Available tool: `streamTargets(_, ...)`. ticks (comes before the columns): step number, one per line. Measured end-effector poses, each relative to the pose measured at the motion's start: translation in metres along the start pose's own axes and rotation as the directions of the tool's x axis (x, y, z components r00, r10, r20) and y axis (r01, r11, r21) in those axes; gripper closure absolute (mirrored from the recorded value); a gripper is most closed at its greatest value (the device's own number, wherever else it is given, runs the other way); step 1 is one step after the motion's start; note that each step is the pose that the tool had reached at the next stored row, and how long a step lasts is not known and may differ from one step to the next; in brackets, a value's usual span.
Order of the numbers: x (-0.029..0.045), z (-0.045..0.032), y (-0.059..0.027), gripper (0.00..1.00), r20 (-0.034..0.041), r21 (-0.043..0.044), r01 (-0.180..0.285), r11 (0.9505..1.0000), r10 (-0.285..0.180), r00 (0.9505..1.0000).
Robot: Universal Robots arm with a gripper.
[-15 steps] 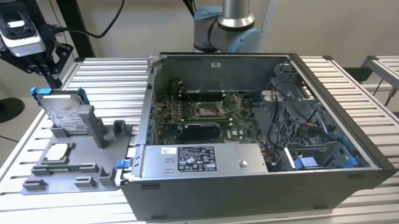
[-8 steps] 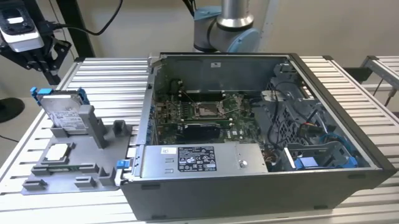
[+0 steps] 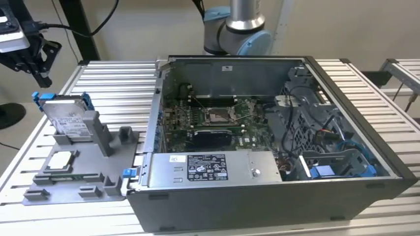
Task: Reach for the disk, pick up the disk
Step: 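Reach for the disk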
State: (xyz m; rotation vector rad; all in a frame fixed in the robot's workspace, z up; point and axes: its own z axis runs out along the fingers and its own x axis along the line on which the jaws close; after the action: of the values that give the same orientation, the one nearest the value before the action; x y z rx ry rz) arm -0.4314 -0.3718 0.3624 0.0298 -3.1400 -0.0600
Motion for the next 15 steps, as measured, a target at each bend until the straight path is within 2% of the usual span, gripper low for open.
streamTargets(5, 0.0102, 0.0009, 0.003, 1.0, 0.0, 0.0, 0.0, 1.0, 0.0, 1.0)
streamTargets(15, 0.0103, 0.0009, 0.003, 1.0, 0.0, 0.0, 0.0, 1.0, 0.0, 1.0)
